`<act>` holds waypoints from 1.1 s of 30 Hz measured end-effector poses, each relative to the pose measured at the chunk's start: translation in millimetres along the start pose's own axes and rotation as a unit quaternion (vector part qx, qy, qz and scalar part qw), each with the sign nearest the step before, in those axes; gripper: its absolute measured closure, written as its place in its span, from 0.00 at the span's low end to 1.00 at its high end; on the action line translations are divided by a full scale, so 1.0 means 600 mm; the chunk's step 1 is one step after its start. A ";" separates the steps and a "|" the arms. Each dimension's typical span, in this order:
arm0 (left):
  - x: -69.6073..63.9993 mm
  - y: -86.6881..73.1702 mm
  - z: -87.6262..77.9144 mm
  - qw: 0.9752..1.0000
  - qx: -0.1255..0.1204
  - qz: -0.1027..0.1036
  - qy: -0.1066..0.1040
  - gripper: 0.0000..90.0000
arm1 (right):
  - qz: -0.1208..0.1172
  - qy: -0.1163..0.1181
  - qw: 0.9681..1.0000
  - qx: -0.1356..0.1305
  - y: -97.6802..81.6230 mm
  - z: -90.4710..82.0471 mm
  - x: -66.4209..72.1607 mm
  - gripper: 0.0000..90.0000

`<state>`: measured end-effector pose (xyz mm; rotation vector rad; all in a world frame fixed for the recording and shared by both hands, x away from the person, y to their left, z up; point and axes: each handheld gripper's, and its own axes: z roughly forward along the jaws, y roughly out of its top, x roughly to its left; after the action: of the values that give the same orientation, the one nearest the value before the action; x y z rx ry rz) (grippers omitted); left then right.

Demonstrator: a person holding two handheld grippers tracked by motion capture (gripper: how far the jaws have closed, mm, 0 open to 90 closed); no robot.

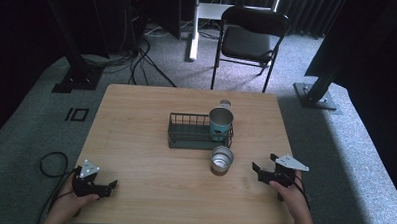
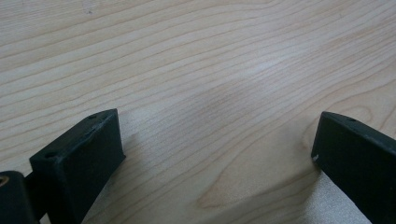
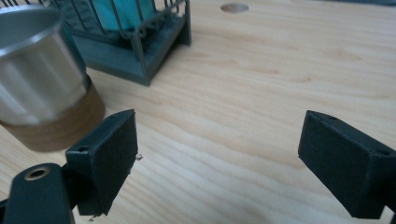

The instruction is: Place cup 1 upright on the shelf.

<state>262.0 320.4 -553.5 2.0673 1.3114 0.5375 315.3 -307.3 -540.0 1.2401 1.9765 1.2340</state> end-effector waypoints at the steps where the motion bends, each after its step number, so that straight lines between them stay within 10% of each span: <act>1: 0.000 0.000 0.000 1.000 0.000 0.000 0.000 0.03 | 0.003 -0.001 1.000 0.006 -0.002 -0.001 0.000 0.13; 15: 0.000 0.000 0.000 1.000 0.000 0.000 0.000 0.03 | 0.009 -0.036 0.998 0.057 -0.020 -0.010 -0.008 0.13; 33: 0.000 0.000 0.000 1.000 0.000 0.000 0.000 0.03 | 0.030 -0.080 0.987 0.134 -0.030 -0.005 -0.014 0.13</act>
<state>262.2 320.3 -553.3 2.0677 1.3114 0.5378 308.9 -319.5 -555.1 1.4896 2.0462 0.8833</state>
